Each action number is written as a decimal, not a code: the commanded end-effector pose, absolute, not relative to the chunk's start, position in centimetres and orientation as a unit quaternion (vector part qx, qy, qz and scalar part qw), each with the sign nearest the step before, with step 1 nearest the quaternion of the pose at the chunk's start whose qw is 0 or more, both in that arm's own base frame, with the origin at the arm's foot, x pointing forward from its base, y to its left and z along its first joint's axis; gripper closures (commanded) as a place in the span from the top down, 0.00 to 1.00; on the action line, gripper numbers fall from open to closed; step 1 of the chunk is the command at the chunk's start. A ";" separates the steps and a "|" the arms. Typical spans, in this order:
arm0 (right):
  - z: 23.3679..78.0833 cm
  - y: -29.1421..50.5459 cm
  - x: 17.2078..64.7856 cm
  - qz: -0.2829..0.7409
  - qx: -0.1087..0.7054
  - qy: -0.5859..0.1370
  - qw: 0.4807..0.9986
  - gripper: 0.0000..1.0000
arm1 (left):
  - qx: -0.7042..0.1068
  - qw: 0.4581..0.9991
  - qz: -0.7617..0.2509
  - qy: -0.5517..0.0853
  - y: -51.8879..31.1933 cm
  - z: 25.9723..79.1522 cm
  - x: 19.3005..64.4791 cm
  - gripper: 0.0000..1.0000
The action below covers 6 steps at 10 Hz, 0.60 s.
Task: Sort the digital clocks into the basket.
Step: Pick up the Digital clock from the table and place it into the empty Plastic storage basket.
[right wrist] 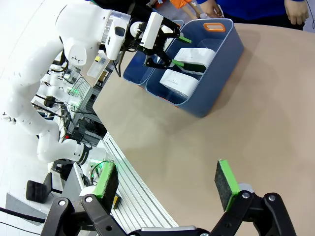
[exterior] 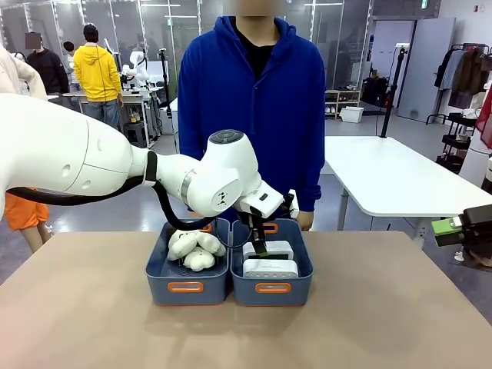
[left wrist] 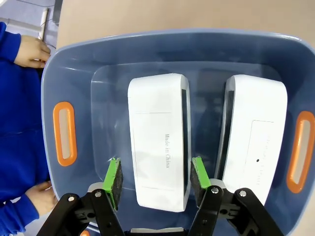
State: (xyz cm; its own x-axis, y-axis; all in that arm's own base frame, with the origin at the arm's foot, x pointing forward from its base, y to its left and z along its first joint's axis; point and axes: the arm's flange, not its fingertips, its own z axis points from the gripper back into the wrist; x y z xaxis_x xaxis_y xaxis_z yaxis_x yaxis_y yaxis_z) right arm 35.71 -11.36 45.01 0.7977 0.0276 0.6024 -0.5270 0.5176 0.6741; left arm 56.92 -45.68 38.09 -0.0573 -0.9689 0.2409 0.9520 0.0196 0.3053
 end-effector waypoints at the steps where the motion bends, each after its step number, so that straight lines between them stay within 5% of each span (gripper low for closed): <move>1: 45.0 -11.3 35.9 0.174 0.463 -0.275 0.824 1.00 | -0.060 0.708 -0.665 -0.229 -43.4 40.8 57.3 0.70; 3: 45.0 -11.3 35.9 0.174 0.463 -0.275 0.824 1.00 | -0.162 0.748 -0.620 -0.174 -37.6 42.7 56.8 0.70; 6: 45.0 -11.3 35.9 0.174 0.463 -0.275 0.824 1.00 | -0.353 0.771 -0.478 -0.227 -29.5 44.2 54.7 0.70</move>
